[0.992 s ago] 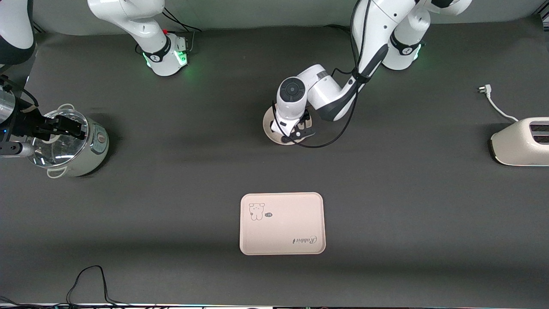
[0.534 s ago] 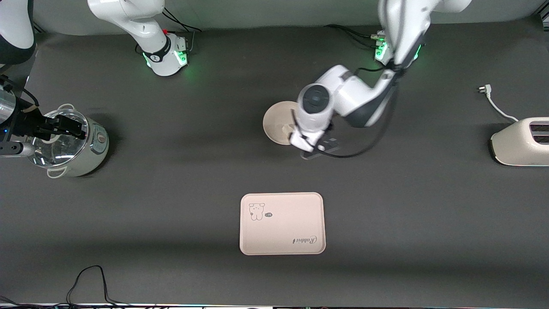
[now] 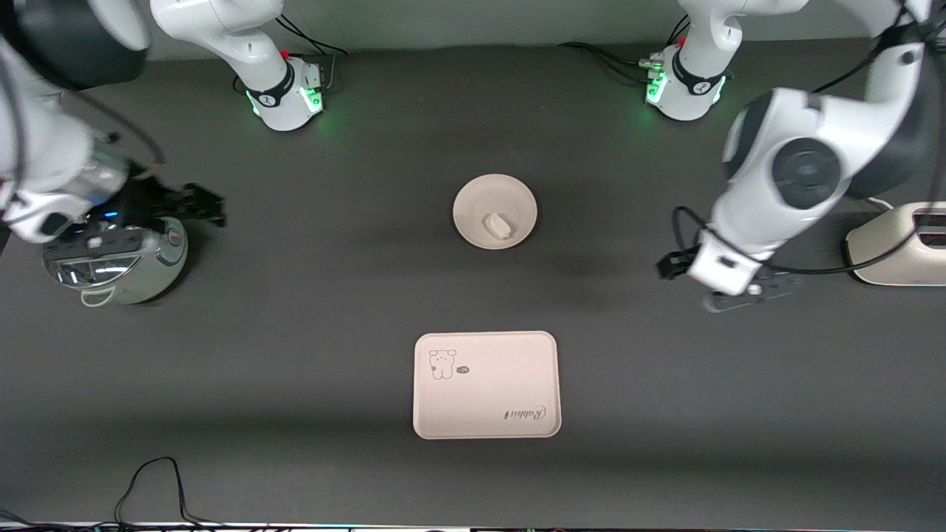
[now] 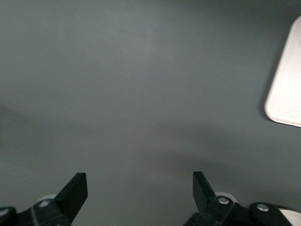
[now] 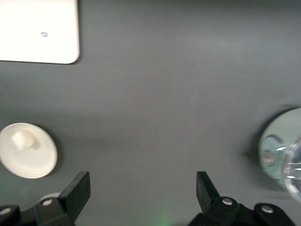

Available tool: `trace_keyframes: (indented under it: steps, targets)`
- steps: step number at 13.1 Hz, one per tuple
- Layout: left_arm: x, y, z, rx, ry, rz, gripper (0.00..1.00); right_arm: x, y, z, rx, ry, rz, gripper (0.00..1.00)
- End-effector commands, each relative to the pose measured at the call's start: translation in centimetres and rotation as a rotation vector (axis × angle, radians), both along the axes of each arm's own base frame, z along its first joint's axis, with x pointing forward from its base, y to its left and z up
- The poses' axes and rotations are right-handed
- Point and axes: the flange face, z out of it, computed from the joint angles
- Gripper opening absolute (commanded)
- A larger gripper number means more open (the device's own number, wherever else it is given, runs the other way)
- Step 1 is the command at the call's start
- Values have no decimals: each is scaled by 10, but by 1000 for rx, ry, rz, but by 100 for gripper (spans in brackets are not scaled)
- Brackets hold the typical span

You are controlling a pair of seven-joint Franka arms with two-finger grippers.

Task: Place bun in plate and plate on tray
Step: 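Return the left arm while the right gripper reaches the plate rim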

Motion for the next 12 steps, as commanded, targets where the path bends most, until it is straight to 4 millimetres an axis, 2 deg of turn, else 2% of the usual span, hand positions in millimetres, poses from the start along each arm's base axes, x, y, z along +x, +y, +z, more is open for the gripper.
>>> trace_keyframes:
  steps: [1,3,5,7,8,9,10,12]
  targets:
    - [-8,58,28,3,1,-76,100,-23,72,1,37,10,-57,100]
    - [-9,101,45,1,-14,-115,100,-49,137,0,40,-2,-48,100]
    - [-12,134,57,10,-9,-111,100,-76,190,-9,63,-11,-45,100]
    - [-14,162,69,10,8,-74,100,-103,229,-18,109,-2,-23,100]
    - [-16,187,72,9,12,-35,100,-117,247,-20,115,-3,11,100]
    - [-16,189,75,4,9,-67,100,-127,258,-20,120,-3,35,100]
    - [-14,192,77,2,1,-91,100,-131,260,-25,119,-1,40,100]
    - [-9,181,80,4,-9,-112,100,-139,256,-29,164,12,23,100]
